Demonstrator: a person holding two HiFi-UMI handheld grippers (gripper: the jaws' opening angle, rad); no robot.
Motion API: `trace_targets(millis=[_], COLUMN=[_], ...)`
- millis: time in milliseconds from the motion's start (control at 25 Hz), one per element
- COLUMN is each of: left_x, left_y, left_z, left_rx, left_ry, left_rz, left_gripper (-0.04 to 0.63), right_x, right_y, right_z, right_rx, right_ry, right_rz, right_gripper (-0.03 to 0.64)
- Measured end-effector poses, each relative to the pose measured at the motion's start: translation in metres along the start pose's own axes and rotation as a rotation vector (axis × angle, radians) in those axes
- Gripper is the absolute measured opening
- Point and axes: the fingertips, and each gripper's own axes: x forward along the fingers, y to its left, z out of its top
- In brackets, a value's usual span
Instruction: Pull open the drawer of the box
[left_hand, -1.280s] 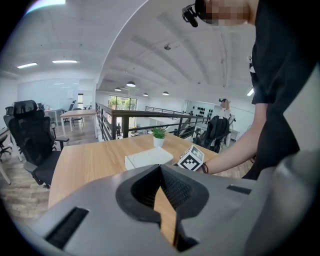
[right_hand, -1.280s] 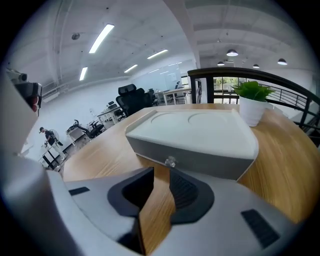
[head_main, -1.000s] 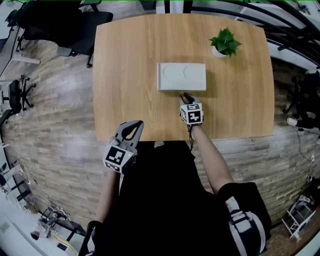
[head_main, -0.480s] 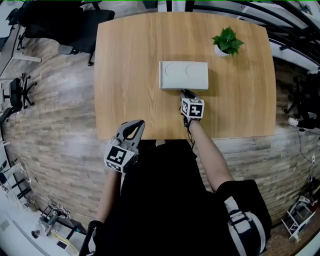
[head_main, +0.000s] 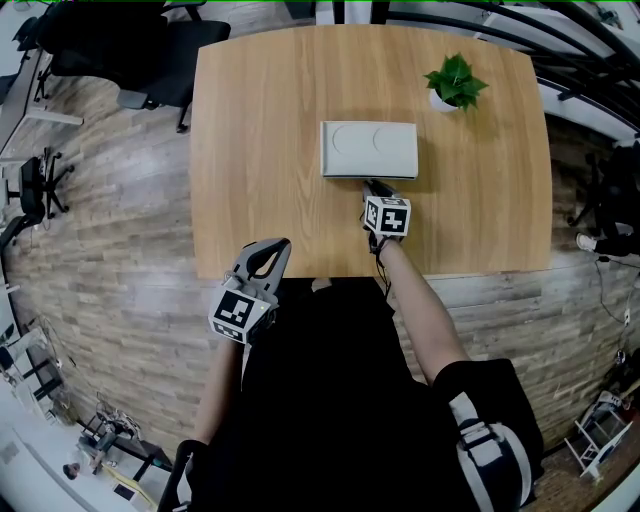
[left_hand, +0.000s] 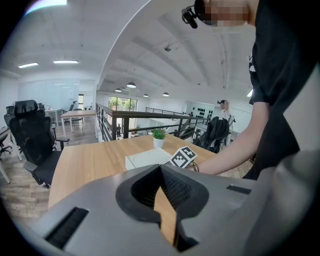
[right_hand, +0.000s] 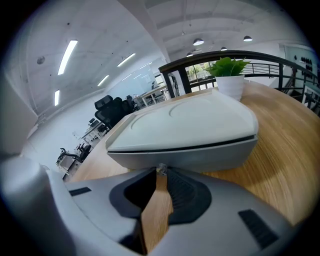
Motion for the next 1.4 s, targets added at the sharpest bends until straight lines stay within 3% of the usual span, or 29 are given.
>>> trace_targets(millis=[1400], left_x=[-0.018], left_y=[-0.005], left_z=[-0.001], left_rx=[0.011], left_ry=[-0.04], left_rz=[-0.01], left_gripper=[0.021], right_x=[-0.027], right_y=[0.008], right_z=[-0.038], right_rx=[-0.042], right_ry=[0.039], right_rz=[-0.012], right_gripper=[0.078])
